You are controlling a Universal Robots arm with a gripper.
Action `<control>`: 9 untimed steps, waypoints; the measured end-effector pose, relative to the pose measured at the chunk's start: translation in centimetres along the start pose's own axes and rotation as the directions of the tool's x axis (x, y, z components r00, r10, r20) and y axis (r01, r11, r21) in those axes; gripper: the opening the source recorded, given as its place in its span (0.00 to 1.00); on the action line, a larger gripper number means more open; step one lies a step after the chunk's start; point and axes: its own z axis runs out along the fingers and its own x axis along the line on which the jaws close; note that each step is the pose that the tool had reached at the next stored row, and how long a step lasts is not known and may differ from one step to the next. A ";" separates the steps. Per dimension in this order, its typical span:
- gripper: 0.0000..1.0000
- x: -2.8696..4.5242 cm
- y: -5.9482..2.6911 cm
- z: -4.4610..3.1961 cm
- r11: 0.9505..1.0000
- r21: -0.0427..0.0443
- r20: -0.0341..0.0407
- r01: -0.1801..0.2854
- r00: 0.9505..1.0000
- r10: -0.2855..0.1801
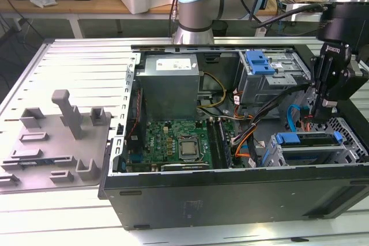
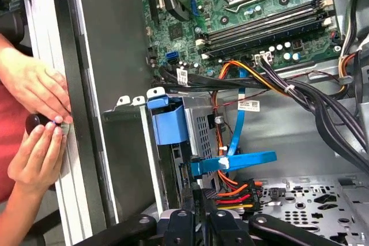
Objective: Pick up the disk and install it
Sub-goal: 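Insert the first disk wire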
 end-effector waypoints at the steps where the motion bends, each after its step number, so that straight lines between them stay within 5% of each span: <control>1: 0.17 0.01 0.04 0.00 1.000 0.005 0.001 0.011 1.000 -0.011; 4: 0.17 0.11 0.18 0.04 1.000 0.012 0.005 0.027 1.000 -0.027; 9: 0.17 0.42 0.42 0.17 0.998 0.020 0.025 0.051 0.998 -0.052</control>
